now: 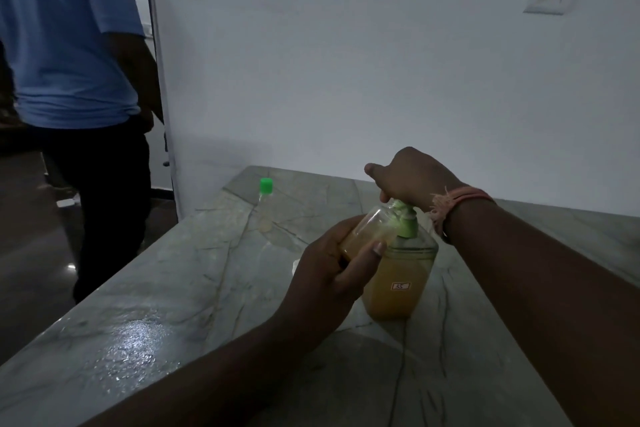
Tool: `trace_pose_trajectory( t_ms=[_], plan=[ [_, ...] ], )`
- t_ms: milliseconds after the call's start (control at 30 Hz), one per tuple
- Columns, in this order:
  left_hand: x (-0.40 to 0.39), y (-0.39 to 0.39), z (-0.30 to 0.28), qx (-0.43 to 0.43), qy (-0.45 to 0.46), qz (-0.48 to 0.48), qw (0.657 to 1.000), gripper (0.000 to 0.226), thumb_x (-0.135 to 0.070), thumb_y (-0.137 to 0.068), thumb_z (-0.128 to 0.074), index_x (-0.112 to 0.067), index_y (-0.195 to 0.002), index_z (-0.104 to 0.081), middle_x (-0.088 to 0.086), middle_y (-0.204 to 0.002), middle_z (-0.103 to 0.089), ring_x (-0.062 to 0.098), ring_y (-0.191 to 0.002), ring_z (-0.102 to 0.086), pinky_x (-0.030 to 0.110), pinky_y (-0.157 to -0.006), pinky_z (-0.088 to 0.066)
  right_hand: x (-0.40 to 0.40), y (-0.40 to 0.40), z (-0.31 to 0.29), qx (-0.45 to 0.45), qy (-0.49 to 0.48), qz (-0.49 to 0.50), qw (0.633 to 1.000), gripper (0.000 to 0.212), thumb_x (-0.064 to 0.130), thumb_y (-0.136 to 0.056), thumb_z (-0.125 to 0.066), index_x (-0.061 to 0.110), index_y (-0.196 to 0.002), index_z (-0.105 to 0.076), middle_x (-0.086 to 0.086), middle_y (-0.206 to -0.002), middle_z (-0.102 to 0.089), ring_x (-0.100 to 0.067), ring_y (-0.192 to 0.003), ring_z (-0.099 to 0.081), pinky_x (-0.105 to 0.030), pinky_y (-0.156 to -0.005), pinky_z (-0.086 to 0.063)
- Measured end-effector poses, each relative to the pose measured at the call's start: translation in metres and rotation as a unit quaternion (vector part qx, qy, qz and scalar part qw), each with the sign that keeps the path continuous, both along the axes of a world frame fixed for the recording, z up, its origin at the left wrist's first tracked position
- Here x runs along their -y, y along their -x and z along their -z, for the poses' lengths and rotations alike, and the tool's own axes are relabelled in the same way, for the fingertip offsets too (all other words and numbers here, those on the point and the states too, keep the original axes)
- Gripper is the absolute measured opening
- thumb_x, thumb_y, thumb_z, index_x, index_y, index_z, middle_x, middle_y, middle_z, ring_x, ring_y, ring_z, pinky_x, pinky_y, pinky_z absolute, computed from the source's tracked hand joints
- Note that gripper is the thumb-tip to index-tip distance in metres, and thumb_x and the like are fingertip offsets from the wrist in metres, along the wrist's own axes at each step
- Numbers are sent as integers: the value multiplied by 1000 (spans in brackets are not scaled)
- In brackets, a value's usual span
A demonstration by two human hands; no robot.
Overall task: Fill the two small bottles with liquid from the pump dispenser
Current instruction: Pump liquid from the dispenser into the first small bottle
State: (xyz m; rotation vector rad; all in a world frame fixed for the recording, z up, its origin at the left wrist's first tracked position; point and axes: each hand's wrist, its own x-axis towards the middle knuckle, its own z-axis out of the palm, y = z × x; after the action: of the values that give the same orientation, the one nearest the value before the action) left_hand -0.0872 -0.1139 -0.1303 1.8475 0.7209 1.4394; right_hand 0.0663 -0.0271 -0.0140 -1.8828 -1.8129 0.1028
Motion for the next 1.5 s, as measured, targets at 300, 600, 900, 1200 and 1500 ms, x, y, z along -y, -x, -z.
trace_pose_trajectory(
  t_ms=[300,600,900,1200,1500],
  plan=[
    [-1,2,1,-24,8,-8,1000,33,-32,-101,-56,-20,-132,-59,-25,-82,-63,0,-67,-61,13,-53,-46,-2,2,2,21,31,13,999,47,50,-93,-52,7,-84,-71,-10,-90,-72,-28,-82,-65,-32,-72,-47],
    [0,1,0,-17,15,-11,1000,40,-49,-95,-54,-28,-128,-58,-21,-79,-63,6,-62,-60,17,-52,-46,-3,1,6,-7,9,33,999,47,53,-90,-56,9,-87,-72,-9,-89,-72,-28,-83,-66,-32,-70,-47],
    [3,1,-3,10,17,9,1000,28,-56,-88,-53,-43,-112,-60,-8,-76,-67,7,-55,-59,18,-49,-46,5,5,-3,10,14,20,1000,39,51,-89,-56,14,-83,-67,-5,-93,-74,-27,-88,-69,-37,-85,-55],
    [5,1,-2,-11,30,-3,999,32,-58,-88,-52,-43,-115,-57,-8,-80,-67,8,-57,-60,18,-50,-47,10,6,1,-18,20,12,1000,35,42,-87,-55,11,-76,-68,-5,-85,-74,-26,-80,-69,-39,-84,-56],
    [2,0,0,-8,31,-6,999,43,-58,-88,-52,-35,-125,-57,-9,-79,-66,10,-58,-60,20,-51,-47,7,5,3,-34,-3,20,999,40,45,-90,-52,11,-78,-69,-6,-85,-74,-28,-81,-68,-40,-85,-55]
  ],
)
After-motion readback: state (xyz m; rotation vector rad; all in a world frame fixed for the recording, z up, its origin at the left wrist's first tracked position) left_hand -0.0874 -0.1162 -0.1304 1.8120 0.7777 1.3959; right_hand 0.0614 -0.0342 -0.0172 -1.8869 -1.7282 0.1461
